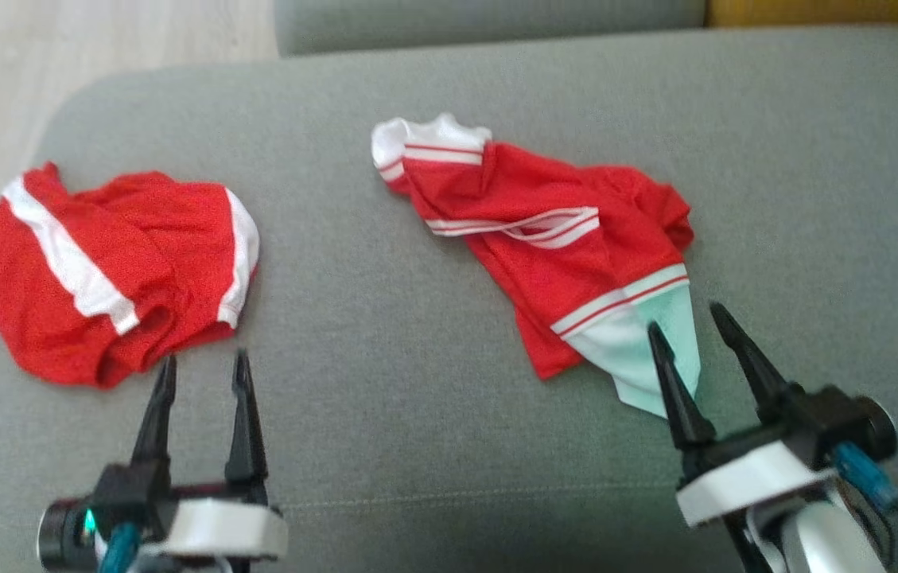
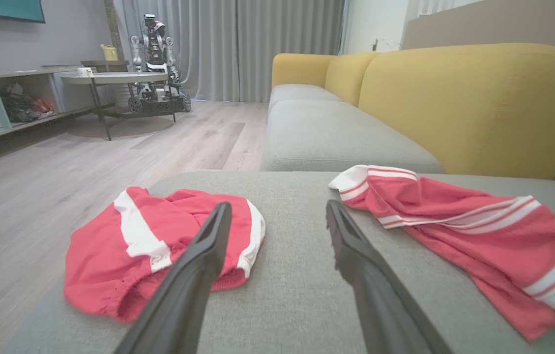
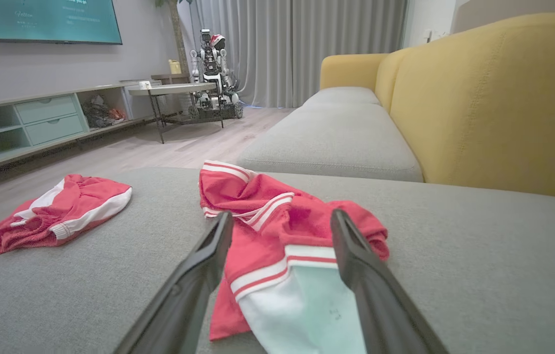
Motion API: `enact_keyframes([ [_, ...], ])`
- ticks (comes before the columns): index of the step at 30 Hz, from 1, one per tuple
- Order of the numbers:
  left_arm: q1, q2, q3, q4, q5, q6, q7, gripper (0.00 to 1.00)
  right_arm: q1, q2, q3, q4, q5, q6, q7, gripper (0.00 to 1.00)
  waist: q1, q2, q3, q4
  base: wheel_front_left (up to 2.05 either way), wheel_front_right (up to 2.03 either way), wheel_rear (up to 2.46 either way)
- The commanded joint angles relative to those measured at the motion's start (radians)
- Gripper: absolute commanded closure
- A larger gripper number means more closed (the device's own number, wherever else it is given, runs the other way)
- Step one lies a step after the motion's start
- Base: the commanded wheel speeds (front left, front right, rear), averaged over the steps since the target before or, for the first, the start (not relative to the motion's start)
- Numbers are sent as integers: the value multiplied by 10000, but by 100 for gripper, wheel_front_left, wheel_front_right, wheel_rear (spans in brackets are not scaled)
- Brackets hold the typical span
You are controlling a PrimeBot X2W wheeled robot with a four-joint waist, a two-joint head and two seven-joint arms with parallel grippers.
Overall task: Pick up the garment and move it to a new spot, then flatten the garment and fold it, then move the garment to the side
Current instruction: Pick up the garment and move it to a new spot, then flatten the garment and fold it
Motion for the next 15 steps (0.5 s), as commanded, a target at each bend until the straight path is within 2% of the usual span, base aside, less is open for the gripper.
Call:
enact_keyframes([
  [1, -201, -22, 256, -473, 181, -11, -50, 0, -55, 17, 92, -402, -112, -2, -65, 0, 0, -1, -369, 257, 0, 0, 0],
  [8, 640, -33, 352, -443, 652, -17, -51, 0, 592, 17, 34, -654, -394, -2, -65, 0, 0, -1, -773, 120, 0, 0, 0],
  [15, 780, -40, 338, -308, 649, 74, -51, 0, 818, 17, 45, -597, -189, -2, -65, 0, 0, -1, -989, -27, 0, 0, 0],
])
